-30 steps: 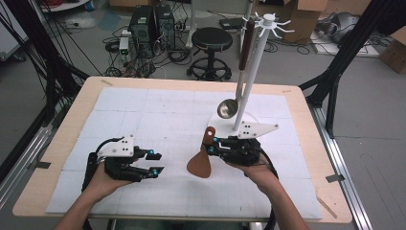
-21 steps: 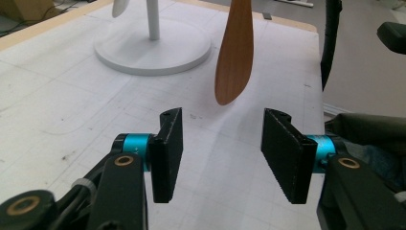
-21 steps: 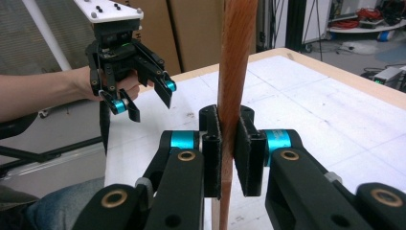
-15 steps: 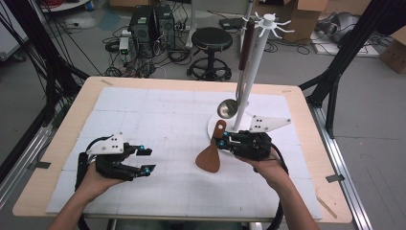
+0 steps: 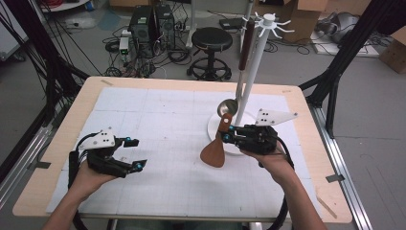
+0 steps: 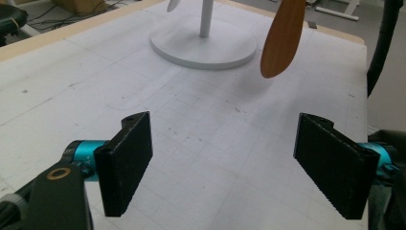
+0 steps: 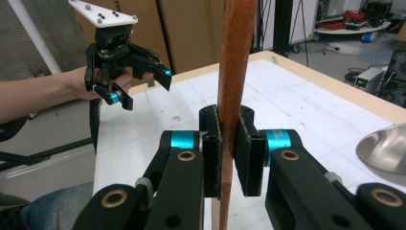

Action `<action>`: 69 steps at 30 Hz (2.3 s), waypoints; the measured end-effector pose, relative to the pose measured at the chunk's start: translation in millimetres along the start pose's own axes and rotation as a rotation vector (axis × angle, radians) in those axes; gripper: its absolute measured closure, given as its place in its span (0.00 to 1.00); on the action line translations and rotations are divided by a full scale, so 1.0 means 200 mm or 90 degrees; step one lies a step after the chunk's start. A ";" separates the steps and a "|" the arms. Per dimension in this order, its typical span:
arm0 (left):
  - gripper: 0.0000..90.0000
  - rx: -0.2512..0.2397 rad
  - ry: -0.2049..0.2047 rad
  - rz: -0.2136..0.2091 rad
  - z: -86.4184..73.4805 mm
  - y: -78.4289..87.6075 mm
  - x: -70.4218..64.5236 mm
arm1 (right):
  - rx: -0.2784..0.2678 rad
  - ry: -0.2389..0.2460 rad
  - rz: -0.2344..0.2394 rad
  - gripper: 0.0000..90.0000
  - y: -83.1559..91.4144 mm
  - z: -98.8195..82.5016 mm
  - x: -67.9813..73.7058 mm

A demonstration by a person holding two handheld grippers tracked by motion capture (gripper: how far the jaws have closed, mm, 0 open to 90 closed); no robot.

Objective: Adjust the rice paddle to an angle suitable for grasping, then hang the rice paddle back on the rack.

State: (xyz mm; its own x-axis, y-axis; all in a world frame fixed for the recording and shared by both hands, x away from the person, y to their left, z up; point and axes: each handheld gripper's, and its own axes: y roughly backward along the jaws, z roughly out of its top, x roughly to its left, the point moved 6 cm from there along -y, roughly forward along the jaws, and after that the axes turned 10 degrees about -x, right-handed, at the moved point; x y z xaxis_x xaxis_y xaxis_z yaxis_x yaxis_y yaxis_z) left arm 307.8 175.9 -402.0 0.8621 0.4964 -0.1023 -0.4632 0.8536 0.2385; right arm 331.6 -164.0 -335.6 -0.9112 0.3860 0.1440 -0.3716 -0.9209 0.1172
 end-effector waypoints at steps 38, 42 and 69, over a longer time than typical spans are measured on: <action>0.16 -0.006 0.011 0.034 0.00 0.02 0.05 | -0.013 0.014 -0.020 0.92 0.05 0.31 -0.09; 0.15 -0.007 0.011 0.034 0.00 0.01 0.05 | -0.017 0.018 -0.025 0.92 0.06 0.35 -0.10; 0.08 -0.013 0.017 0.041 0.00 0.02 0.06 | -0.022 0.052 -0.059 0.92 0.10 0.63 -0.17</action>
State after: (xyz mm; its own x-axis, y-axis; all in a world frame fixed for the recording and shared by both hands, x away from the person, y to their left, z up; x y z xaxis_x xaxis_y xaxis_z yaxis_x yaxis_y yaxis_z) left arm 316.4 185.5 -402.6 0.8251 0.5535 -0.1132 -0.5211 0.8230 0.2263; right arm 377.1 -189.1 -214.1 -0.8836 0.4653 0.0530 -0.4596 -0.8833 0.0921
